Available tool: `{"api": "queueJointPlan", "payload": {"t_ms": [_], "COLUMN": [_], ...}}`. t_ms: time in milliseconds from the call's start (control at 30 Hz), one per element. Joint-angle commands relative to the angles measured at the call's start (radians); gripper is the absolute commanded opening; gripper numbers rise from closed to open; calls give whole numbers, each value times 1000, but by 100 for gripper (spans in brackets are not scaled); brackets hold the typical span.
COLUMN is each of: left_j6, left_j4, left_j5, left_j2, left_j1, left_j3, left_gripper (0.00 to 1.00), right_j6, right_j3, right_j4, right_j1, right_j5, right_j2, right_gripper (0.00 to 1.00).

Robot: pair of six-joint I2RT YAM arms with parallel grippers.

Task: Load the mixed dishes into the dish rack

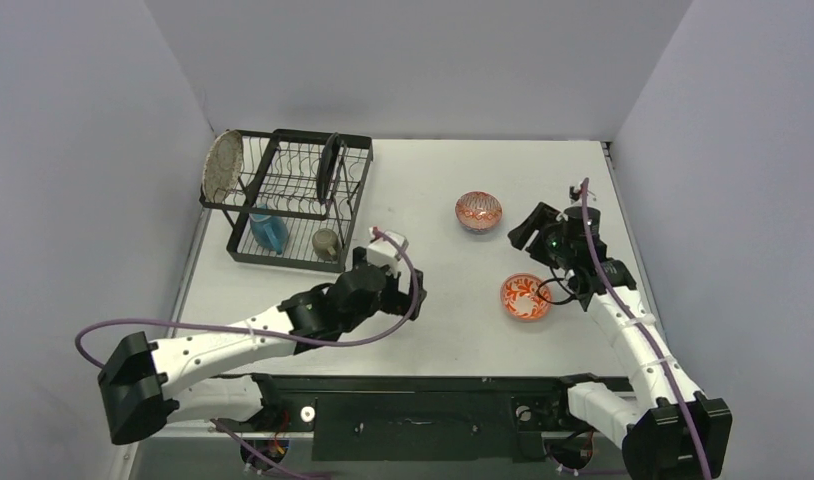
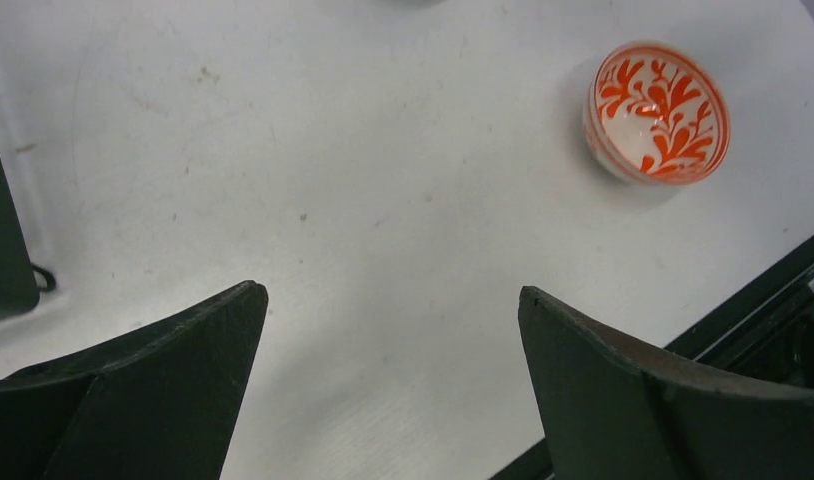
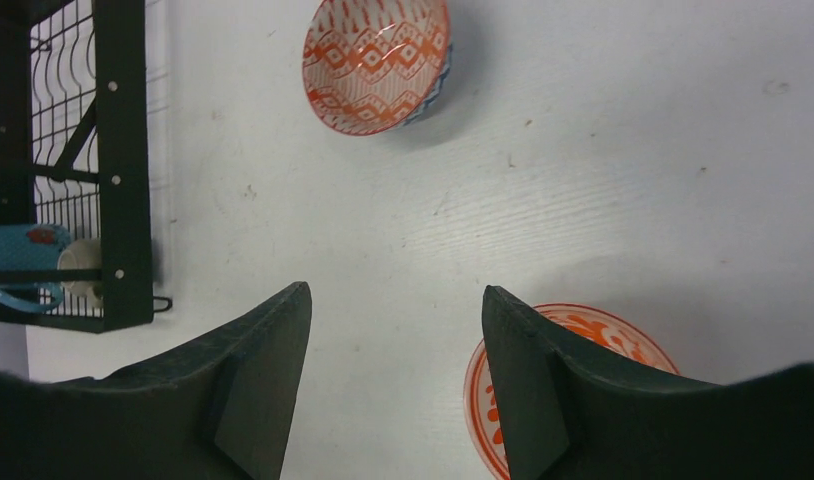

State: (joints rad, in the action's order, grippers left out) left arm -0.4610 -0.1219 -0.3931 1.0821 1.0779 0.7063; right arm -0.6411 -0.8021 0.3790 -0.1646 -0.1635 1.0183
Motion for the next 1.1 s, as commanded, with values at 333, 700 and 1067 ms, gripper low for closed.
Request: {"api": "queueJointPlan", "payload": {"t_ms": [333,700,1067], "left_j6": [27,33,69], "left_j4": [-40,-188,-233], "left_j5": [361,492,550], "left_j2": [167,81,98], "left_j1": [-189,-270,-317], "left_j3": [343,388,466], "left_gripper": [96,96,96], "right_j6": [5,32,65], "right_j3": [-146,-384,-498], "right_j4": [-147,-148,-161], "right_j1": [86,60,-11], "right_j5": [-62,-21,83], "right_j2": [353,736,879], "right_gripper": [59,50,38]}}
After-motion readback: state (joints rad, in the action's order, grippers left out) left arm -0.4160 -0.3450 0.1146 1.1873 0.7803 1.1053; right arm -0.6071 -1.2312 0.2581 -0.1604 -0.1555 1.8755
